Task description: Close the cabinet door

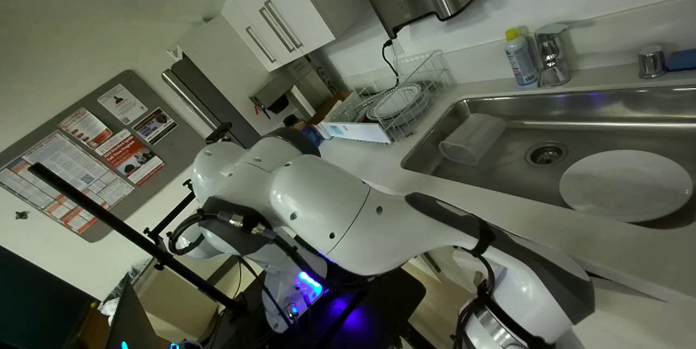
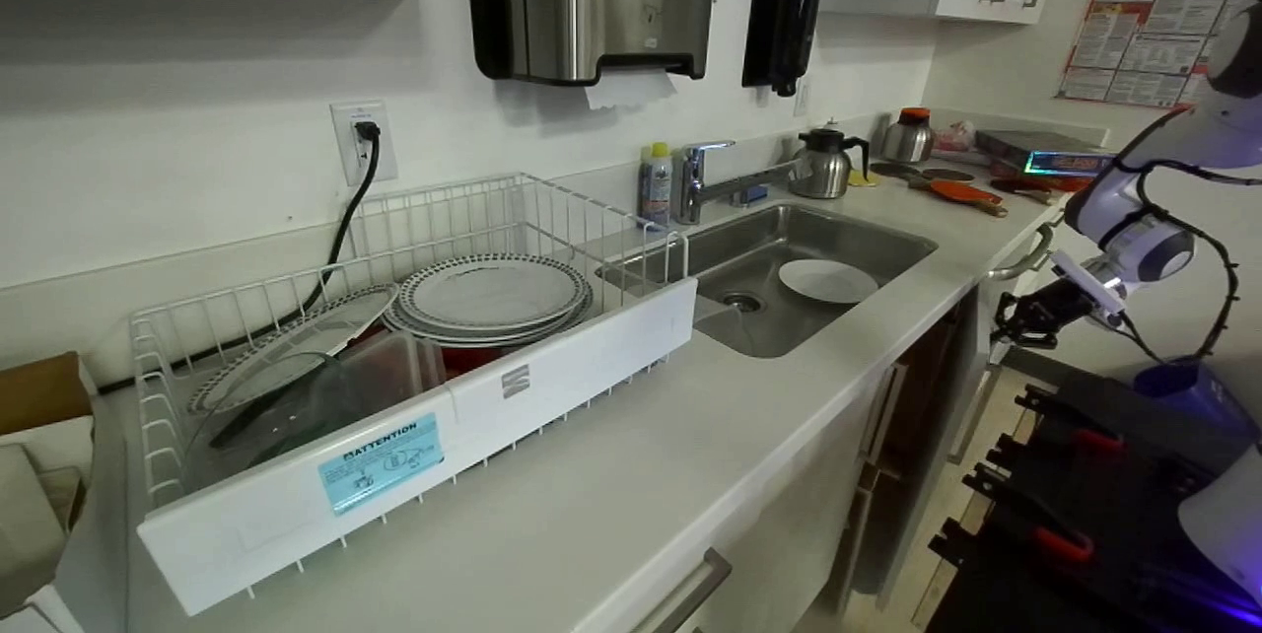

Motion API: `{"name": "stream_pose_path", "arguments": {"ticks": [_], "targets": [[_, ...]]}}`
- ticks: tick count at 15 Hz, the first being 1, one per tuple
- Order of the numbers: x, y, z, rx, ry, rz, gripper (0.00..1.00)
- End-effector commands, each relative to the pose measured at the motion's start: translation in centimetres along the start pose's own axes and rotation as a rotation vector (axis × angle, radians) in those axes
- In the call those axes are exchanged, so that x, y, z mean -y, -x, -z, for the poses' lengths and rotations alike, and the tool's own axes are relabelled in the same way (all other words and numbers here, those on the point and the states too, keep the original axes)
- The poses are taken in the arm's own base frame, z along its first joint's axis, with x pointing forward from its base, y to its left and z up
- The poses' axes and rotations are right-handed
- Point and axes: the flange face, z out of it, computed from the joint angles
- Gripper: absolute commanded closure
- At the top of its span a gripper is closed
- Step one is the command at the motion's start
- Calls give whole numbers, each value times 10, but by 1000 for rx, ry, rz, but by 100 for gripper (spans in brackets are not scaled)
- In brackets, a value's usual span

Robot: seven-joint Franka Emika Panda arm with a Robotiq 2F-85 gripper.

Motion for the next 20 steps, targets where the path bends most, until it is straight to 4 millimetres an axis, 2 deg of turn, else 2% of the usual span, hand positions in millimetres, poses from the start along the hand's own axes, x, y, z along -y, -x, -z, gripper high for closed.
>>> {"name": "stream_pose_path", "arguments": {"ticks": [1, 5, 7, 10, 14, 17, 20], "targets": [[20, 22, -27, 2, -35, 56, 100], [20, 31, -38, -84, -27, 107, 100], [8, 41, -28, -150, 9, 136, 100], [-14, 62, 3, -227, 79, 208, 100], [-35, 99, 52, -345, 198, 304, 100], [-34, 127, 85, -444, 302, 395, 100], [-20, 157, 111, -523, 410, 504, 100]]}}
